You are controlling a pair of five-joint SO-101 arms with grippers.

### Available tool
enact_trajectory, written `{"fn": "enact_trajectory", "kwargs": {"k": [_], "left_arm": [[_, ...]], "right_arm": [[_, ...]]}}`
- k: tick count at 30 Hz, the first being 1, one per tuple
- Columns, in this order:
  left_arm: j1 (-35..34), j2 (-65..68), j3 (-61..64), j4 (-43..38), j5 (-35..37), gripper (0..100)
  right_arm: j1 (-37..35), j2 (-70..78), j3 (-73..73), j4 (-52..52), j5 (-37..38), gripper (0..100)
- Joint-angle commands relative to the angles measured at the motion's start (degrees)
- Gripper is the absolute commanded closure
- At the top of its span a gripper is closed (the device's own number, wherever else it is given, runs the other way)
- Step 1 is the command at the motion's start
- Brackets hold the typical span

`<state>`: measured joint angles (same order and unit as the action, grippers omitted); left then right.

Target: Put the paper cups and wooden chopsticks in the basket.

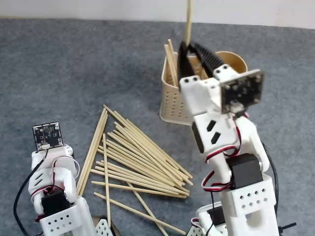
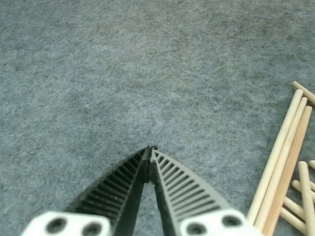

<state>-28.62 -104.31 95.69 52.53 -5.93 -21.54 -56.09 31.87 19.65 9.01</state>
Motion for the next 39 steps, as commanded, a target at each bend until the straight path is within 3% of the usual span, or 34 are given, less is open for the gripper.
{"fn": "enact_trajectory", "kwargs": {"k": [1, 17, 31, 39], "left_arm": [[0.92, -0.48, 0.31, -1.14, -0.53, 100], [0.92, -0.48, 0.31, -1.14, -0.53, 100], [0.92, -0.48, 0.31, -1.14, -0.53, 100], [0.92, -0.48, 0.31, -1.14, -0.53, 100]], "right_arm": [[1.98, -0.84, -0.13, -8.48, -0.53, 99.4], [3.56, -0.75, 26.33, -34.95, -0.18, 99.3], [3.56, -1.36, 27.56, -34.15, -0.44, 90.5], [3.21, -1.45, 19.65, -12.79, -0.53, 90.5]]}}
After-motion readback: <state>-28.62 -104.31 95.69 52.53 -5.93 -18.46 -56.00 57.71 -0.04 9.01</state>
